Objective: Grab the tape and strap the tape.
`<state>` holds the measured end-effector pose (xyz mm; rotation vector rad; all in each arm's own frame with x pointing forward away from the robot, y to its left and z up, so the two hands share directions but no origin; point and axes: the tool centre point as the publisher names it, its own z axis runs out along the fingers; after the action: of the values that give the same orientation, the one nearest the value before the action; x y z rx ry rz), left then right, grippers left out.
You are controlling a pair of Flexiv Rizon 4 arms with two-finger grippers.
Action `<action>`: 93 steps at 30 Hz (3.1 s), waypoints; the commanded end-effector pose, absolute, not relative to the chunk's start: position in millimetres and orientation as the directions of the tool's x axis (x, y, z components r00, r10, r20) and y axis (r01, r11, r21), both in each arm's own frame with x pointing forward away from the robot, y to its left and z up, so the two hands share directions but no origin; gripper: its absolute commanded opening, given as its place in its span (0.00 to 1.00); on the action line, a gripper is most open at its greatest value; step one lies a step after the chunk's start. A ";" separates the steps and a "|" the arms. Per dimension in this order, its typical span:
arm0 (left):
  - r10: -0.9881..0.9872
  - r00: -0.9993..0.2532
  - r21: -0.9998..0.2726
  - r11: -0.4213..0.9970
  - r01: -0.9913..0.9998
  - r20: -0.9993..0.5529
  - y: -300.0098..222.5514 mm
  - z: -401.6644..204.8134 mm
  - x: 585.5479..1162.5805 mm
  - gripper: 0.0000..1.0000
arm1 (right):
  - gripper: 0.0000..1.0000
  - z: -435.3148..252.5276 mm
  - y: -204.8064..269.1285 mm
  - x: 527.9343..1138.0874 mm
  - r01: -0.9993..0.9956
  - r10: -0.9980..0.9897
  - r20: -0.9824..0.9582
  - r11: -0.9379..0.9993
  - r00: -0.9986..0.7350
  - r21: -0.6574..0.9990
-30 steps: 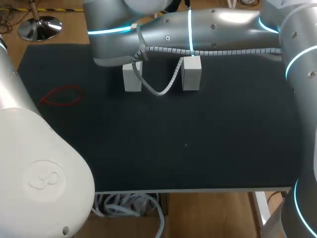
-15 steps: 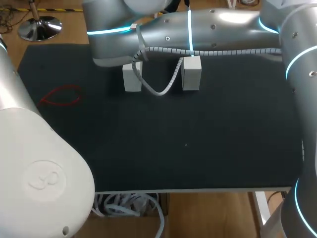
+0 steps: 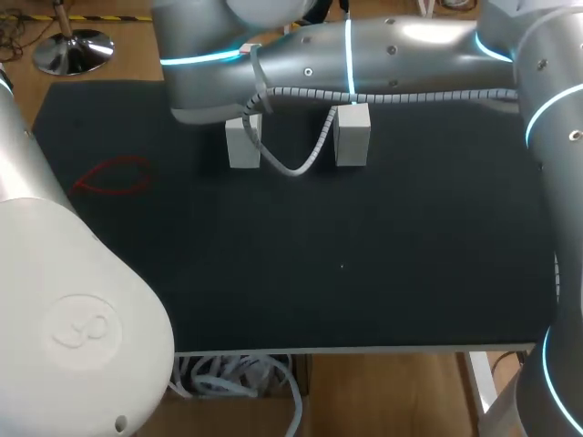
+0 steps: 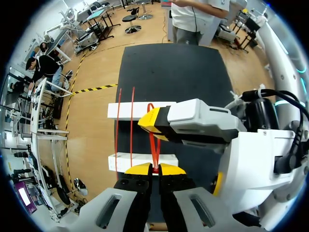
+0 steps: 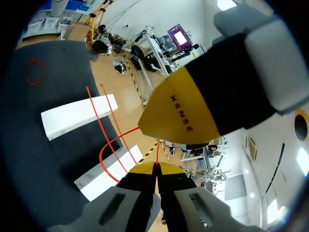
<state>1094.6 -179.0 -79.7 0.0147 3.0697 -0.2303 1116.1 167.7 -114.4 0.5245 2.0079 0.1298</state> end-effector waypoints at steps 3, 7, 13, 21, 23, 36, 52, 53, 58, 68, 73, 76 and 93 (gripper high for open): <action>0.004 -0.998 -0.146 0.989 0.013 -0.063 -179.4 -79.0 1094.1 0.00 | 0.00 -112.2 165.8 1120.1 0.321 0.412 -0.826 0.899 -0.385 0.298; 0.004 -0.998 -0.146 0.989 0.013 -0.063 -179.4 -79.0 1094.1 0.00 | 0.00 -111.7 163.5 1121.8 0.330 0.406 -0.834 0.898 -0.373 0.290; 0.004 -0.998 -0.146 0.989 0.013 -0.063 -179.4 -79.0 1094.1 0.00 | 0.00 -111.3 163.5 1122.3 0.329 0.403 -0.837 0.900 -0.371 0.287; 0.004 -0.998 -0.146 0.989 0.013 -0.063 -179.4 -79.0 1094.1 0.00 | 0.00 -112.1 164.2 1122.3 0.326 0.395 -0.840 0.903 -0.373 0.280; 0.004 -0.998 -0.146 0.989 0.013 -0.063 -179.4 -79.0 1094.1 0.00 | 0.00 -112.1 164.3 1122.4 0.326 0.394 -0.840 0.903 -0.373 0.279; 0.004 -0.998 -0.146 0.989 0.013 -0.063 -179.4 -79.0 1094.1 0.00 | 0.00 -108.7 159.8 1122.4 0.332 0.388 -0.851 0.903 -0.352 0.274; 0.004 -0.998 -0.146 0.989 0.013 -0.063 -179.4 -79.0 1094.1 0.00 | 0.00 -108.9 161.9 1122.7 0.333 0.379 -0.856 0.905 -0.352 0.264; 0.004 -0.998 -0.146 0.989 0.013 -0.063 -179.4 -79.0 1094.1 0.00 | 0.00 -109.1 162.1 1122.4 0.333 0.379 -0.856 0.905 -0.352 0.264; 0.004 -0.998 -0.146 0.989 0.013 -0.063 -179.4 -79.0 1094.1 0.00 | 0.00 -109.6 162.4 1122.0 0.336 0.380 -0.855 0.904 -0.353 0.264; 0.004 -0.998 -0.146 0.989 0.013 -0.063 -179.4 -79.0 1094.1 0.00 | 0.00 -109.5 164.6 1122.5 0.337 0.380 -0.855 0.904 -0.352 0.263; 0.004 -0.998 -0.146 0.989 0.013 -0.063 -179.4 -79.0 1094.1 0.00 | 0.00 -109.1 165.7 1123.4 0.337 0.379 -0.857 0.904 -0.349 0.263; 0.004 -0.998 -0.146 0.989 0.013 -0.063 -179.4 -79.0 1094.1 0.00 | 0.00 -109.3 166.2 1123.5 0.337 0.378 -0.857 0.904 -0.349 0.262; 0.004 -0.998 -0.146 0.989 0.013 -0.063 -179.4 -79.0 1094.1 0.00 | 0.00 -110.1 167.5 1120.7 0.340 0.381 -0.857 0.903 -0.347 0.264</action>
<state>1094.6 -179.1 -79.7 0.0148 3.0697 -0.2303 1120.0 166.0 -111.7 0.5225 1.9570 0.0518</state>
